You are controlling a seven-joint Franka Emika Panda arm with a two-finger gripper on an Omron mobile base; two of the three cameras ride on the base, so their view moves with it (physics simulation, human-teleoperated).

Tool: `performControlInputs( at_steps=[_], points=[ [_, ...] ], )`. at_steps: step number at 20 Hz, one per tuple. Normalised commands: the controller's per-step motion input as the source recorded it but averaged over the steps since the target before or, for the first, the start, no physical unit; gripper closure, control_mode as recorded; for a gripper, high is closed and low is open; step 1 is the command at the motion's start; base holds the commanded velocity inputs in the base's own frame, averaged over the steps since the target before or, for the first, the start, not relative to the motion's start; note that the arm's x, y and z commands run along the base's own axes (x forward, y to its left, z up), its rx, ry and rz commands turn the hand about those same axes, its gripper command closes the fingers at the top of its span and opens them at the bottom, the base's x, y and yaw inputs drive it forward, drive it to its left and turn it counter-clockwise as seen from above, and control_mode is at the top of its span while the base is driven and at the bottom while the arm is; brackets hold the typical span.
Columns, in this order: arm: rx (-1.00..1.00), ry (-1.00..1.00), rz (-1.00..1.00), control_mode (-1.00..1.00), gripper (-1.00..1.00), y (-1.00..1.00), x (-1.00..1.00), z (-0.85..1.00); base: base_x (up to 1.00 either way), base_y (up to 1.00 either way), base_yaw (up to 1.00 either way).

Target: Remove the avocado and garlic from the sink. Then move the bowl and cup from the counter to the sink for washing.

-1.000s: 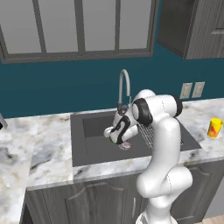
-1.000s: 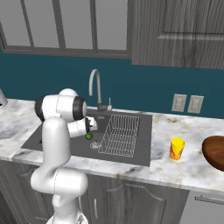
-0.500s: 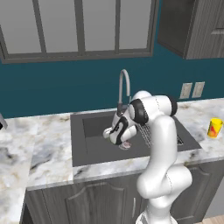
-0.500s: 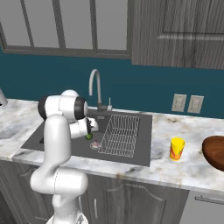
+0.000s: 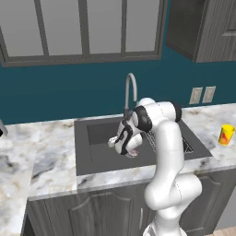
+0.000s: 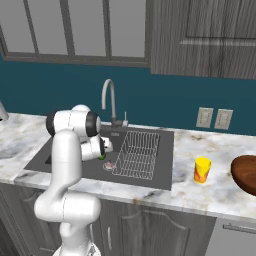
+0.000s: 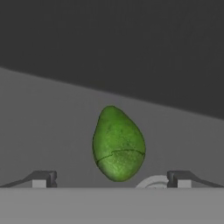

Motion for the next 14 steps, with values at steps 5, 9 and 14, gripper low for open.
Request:
performControlInputs(
  at_steps=[5,9,14],
  points=[
    [0.0,0.0,0.0,-1.0,-1.0,0.0,0.08,-0.2,0.0,0.0,0.0],
    [0.0,0.0,0.0,-1.0,-1.0,-0.01,0.1,-0.17,0.0,0.0,0.0],
    [0.0,0.0,0.0,-1.0,-1.0,-0.01,0.13,-0.15,0.0,0.0,0.0]
  ],
)
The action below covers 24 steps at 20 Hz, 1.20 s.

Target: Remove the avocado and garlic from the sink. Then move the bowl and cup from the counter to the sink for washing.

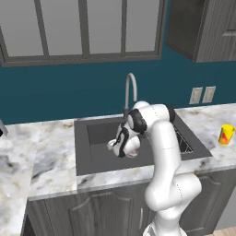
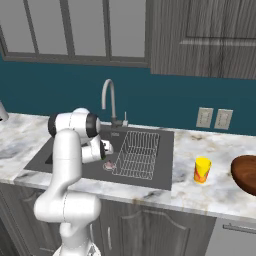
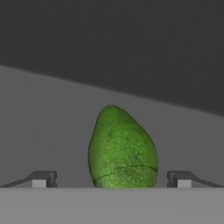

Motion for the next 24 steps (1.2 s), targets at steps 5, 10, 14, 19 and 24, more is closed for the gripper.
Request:
performControlInputs(
  at_steps=[5,10,14,19,24],
  points=[
    [0.0,0.0,0.0,-1.0,-1.0,-0.02,0.15,-0.15,0.0,0.0,0.0],
    [0.0,0.0,0.0,-1.0,-1.0,-0.02,0.19,-0.08,0.0,0.0,0.0],
    [0.0,0.0,0.0,-1.0,-1.0,-0.04,0.16,-0.07,0.0,0.0,0.0],
    [0.0,0.01,0.0,-1.0,1.0,-0.08,0.09,-0.11,0.0,0.0,0.0],
    [0.0,0.06,0.0,-1.0,1.0,-0.06,0.03,-0.11,0.0,0.0,0.0]
  ],
)
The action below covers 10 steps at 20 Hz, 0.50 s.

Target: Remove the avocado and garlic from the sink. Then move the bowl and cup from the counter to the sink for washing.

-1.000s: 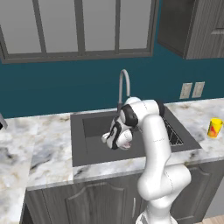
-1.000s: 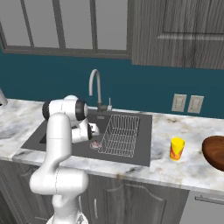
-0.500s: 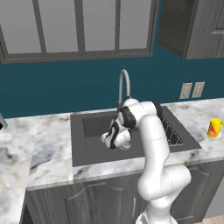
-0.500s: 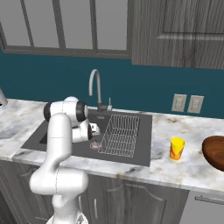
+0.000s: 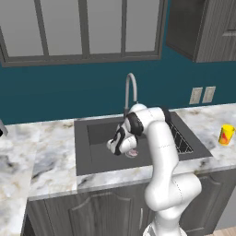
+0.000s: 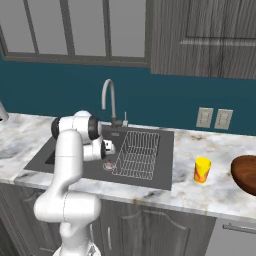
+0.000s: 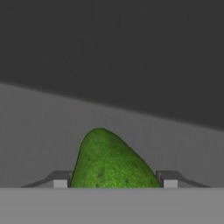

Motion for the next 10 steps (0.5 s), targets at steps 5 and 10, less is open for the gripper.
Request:
performControlInputs(
  at_steps=[5,10],
  points=[
    [0.0,0.0,0.0,-1.0,1.0,0.0,-0.15,0.08,0.0,0.0,0.0],
    [0.0,-0.03,0.02,-1.0,1.0,0.05,-0.25,0.28,0.0,0.0,0.0]
  ],
)
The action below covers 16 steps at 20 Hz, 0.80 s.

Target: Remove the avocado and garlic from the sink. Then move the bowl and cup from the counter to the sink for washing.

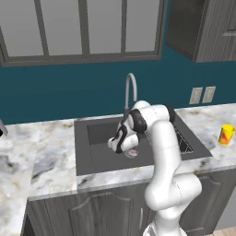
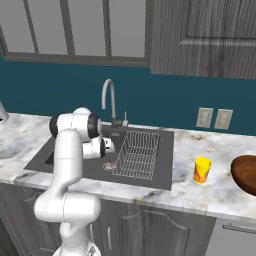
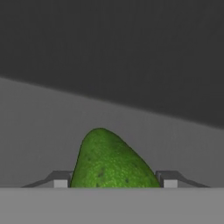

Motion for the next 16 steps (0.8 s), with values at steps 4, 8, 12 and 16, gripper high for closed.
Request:
performControlInputs(
  at_steps=[4,8,12,16],
  points=[
    [0.0,-0.08,0.0,-1.0,1.0,0.06,-0.33,0.35,0.0,0.0,0.0],
    [0.0,-0.13,0.0,-1.0,1.0,0.1,-0.32,0.37,0.0,0.0,0.0],
    [-0.03,-0.13,0.0,-1.0,1.0,0.19,-0.31,0.36,0.0,0.0,0.0],
    [-0.02,-0.09,0.0,-1.0,1.0,0.2,-0.25,0.41,0.0,0.0,0.0]
  ],
)
